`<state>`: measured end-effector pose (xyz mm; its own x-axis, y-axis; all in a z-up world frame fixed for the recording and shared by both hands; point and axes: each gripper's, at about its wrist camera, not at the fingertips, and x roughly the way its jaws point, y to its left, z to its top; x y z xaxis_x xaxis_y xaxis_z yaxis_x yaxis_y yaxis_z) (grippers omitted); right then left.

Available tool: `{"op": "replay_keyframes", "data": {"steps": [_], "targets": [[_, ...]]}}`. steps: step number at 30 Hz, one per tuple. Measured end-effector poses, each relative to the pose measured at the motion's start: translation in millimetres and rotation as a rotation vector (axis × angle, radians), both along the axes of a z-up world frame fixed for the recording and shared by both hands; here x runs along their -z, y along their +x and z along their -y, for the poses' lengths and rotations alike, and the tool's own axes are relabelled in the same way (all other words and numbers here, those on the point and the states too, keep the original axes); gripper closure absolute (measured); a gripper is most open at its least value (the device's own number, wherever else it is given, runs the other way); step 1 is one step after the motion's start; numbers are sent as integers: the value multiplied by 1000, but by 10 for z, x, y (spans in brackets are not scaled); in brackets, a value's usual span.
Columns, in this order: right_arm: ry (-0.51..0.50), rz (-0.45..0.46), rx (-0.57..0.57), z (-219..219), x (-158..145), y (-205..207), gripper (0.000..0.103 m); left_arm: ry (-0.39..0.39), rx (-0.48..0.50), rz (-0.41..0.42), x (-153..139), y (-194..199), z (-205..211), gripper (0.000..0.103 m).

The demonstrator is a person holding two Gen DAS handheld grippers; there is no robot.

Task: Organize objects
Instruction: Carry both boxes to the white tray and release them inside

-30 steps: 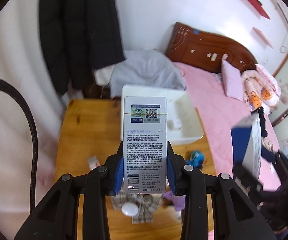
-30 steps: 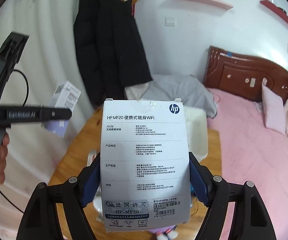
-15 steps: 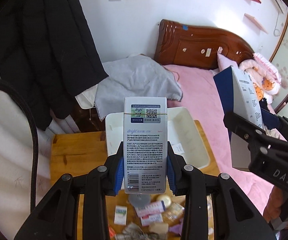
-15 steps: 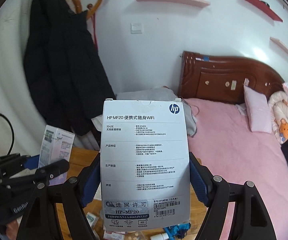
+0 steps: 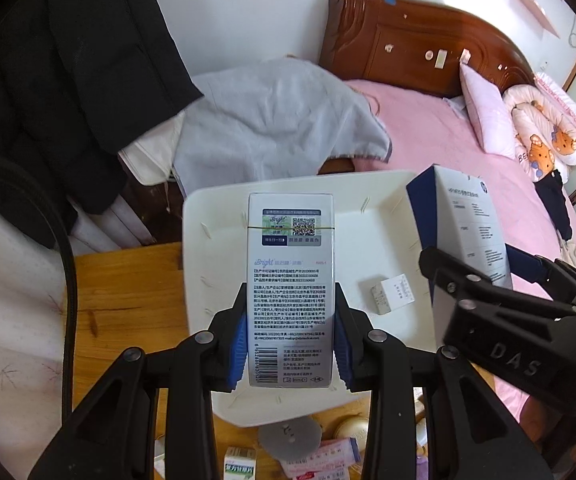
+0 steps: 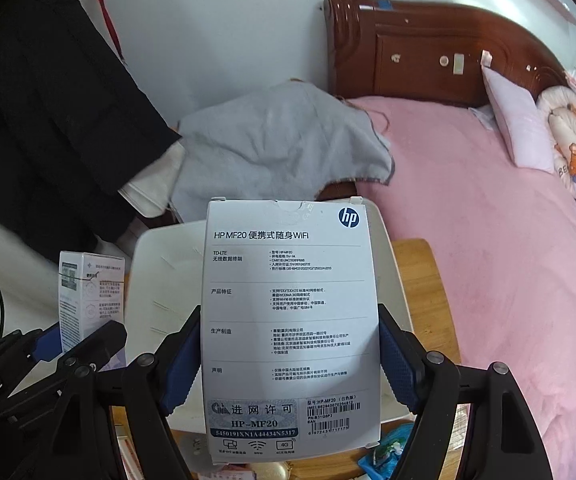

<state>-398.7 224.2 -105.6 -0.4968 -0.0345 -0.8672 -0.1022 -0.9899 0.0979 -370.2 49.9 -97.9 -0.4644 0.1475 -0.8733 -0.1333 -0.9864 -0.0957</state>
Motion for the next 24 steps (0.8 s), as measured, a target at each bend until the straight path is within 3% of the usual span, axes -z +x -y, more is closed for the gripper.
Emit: {"op": "replay_keyframes", "data": {"steps": [6,9,11,13,19,24], "targets": [[-1,71,27,-7,353,-132,23,-2,-16,52,254,-59,9,63],[-10,97,40,-54,489,-188,23,6,-34,76,314,-43,47,43],[0,110,61,-67,541,-186,23,-6,-50,59,307,-34,80,23],[-13,106,78,-125,582,-183,23,-3,-53,42,283,-18,113,13],[-93,101,98,-236,559,-118,23,10,-81,29,175,22,152,11],[-93,86,82,-238,434,-41,23,8,-85,9,21,98,124,10]]}}
